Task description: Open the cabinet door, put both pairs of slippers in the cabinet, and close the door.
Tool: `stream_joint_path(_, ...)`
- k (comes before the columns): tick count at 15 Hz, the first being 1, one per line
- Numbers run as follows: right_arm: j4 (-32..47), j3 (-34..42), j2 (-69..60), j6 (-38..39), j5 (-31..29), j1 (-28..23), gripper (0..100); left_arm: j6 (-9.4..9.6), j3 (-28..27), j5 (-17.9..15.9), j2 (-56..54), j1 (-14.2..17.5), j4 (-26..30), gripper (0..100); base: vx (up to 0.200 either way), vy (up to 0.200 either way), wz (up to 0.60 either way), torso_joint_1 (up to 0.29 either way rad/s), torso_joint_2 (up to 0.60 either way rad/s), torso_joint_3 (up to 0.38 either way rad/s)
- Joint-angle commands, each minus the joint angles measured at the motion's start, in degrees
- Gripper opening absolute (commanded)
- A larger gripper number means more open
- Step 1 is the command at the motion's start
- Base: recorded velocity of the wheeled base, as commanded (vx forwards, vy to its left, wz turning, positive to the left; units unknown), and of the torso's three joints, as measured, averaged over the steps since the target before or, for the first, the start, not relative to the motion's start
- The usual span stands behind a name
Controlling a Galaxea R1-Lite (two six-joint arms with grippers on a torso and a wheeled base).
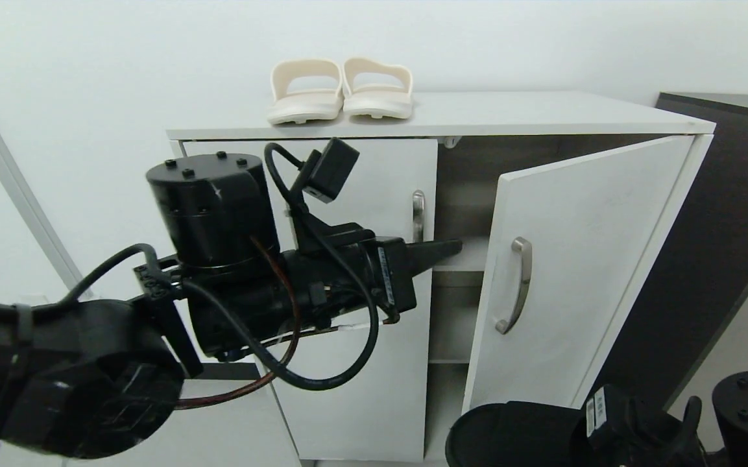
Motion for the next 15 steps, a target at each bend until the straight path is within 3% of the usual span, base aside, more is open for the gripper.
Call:
stream_joint_path(1, 0.0, 0.7, -0.1, 0.0, 0.0, 1.1, 0, -0.07, -4.8, 0.2, 7.6, -0.1, -2.0, 0, 0.000, 0.000, 0.00, 0.000, 0.00, 0.000)
stream_joint_path(4, 0.0, 1.6, -0.5, 0.0, 0.1, 1.7, 0, -0.25, -8.3, 0.3, 11.3, -0.1, -2.5, 0, 0.000, 0.000, 0.00, 0.000, 0.00, 0.000)
stream_joint_path(9, 0.1, 2.2, -0.4, -0.3, 0.1, 3.0, 0, -0.16, -8.6, 0.3, 12.7, -0.1, -2.7, 0, -0.200, 0.000, 0.00, 0.003, 0.00, 0.000)
stream_joint_path(11, -0.1, 2.8, -0.7, -0.3, 0.2, 4.3, 0, 0.19, -6.3, 2.2, 11.5, -5.1, -4.5, 0, -0.200, 0.000, 0.00, 0.005, 0.01, 0.002)
stream_joint_path(12, 0.0, 3.2, -0.9, -0.3, 0.2, 5.2, 0, 0.28, -6.0, 3.8, 11.6, -9.4, -5.8, 0, -0.200, 0.000, 0.00, 0.007, 0.00, 0.007)
stream_joint_path(15, -0.1, 3.2, -0.9, -0.3, 0.1, 5.3, 0, 0.19, -6.0, 4.1, 11.5, -11.1, -6.1, 0, -0.200, 0.000, 0.00, -0.002, 0.00, 0.002)
